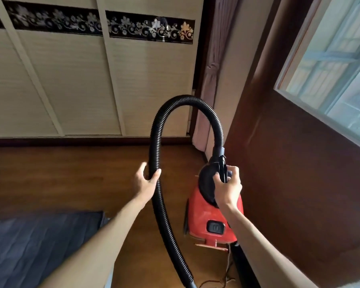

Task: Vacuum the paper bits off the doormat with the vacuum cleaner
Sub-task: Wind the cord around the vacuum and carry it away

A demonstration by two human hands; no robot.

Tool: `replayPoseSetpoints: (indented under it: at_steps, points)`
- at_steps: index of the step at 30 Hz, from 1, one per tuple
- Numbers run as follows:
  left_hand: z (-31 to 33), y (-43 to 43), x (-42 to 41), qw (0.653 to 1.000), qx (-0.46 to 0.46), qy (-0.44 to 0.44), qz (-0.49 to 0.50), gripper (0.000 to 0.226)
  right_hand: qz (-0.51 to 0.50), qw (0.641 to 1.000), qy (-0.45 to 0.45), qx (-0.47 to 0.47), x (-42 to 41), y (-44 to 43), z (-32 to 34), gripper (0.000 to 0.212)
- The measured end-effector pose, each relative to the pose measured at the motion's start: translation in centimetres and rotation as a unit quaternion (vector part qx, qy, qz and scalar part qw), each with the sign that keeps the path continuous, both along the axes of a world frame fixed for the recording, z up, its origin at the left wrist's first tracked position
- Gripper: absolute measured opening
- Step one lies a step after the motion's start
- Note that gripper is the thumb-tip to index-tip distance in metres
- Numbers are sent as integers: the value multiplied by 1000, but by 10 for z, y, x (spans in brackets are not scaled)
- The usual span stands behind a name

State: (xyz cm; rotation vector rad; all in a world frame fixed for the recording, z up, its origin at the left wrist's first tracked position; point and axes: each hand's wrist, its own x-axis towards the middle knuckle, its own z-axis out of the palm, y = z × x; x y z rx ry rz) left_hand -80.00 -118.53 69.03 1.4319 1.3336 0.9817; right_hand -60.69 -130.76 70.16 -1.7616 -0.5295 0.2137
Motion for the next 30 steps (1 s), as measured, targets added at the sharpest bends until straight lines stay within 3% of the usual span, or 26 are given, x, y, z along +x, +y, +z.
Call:
replayPoseSetpoints:
  at_steps: [14, 30]
  points:
    - [-5, 115, 51, 999, 17, 25, 10, 59, 5, 1000, 20, -5, 56, 121, 3, 21]
    - [-7, 327, 76, 998, 8, 52, -26, 63, -35, 999, 30, -19, 90, 321, -1, 22]
